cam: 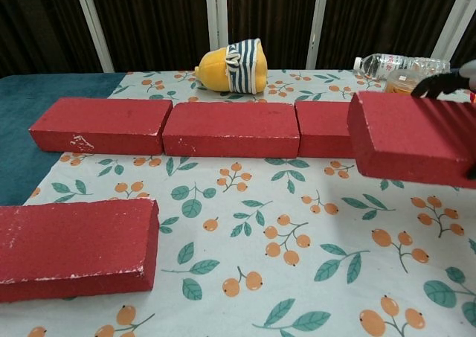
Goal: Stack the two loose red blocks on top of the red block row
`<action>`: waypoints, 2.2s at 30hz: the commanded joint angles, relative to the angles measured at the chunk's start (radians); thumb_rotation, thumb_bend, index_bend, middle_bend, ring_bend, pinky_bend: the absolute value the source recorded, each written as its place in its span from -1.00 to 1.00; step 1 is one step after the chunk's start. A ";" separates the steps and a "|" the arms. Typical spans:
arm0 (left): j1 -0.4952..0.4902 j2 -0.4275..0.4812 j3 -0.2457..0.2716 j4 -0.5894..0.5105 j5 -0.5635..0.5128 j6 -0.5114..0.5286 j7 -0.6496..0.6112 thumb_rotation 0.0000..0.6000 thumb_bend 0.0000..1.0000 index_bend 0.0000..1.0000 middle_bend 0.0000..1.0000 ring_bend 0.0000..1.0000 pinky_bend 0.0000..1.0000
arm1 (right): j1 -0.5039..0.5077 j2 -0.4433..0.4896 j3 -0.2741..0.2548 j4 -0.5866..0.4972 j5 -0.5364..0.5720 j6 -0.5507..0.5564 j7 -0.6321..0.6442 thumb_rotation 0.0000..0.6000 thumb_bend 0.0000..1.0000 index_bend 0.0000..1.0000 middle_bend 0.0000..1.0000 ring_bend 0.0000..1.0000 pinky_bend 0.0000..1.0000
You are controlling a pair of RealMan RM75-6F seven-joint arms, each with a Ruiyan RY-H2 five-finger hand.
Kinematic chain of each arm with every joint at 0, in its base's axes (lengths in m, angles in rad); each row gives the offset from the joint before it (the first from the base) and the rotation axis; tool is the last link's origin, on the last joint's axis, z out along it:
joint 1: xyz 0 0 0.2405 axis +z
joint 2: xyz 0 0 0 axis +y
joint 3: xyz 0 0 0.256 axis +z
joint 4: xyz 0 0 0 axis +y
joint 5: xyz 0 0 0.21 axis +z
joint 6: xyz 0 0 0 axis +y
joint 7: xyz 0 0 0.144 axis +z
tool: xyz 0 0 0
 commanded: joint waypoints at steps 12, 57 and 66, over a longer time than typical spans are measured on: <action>-0.036 -0.050 -0.079 0.069 -0.129 -0.029 0.028 1.00 -1.00 -0.77 -0.93 -1.00 -0.82 | 0.764 -0.155 0.222 0.395 0.974 -0.080 -0.430 1.00 -0.80 -0.48 -0.38 -0.73 -1.00; -0.061 -0.083 -0.082 0.086 -0.198 -0.032 0.118 1.00 -1.00 -0.77 -0.93 -1.00 -0.83 | 0.885 -0.401 0.059 0.895 1.053 -0.402 -0.366 1.00 -0.80 -0.48 -0.38 -0.73 -1.00; -0.065 -0.088 -0.079 0.088 -0.200 -0.034 0.128 1.00 -1.00 -0.77 -0.93 -1.00 -0.83 | 0.881 -0.391 0.033 0.888 1.030 -0.415 -0.318 1.00 -0.80 -0.48 -0.38 -0.73 -1.00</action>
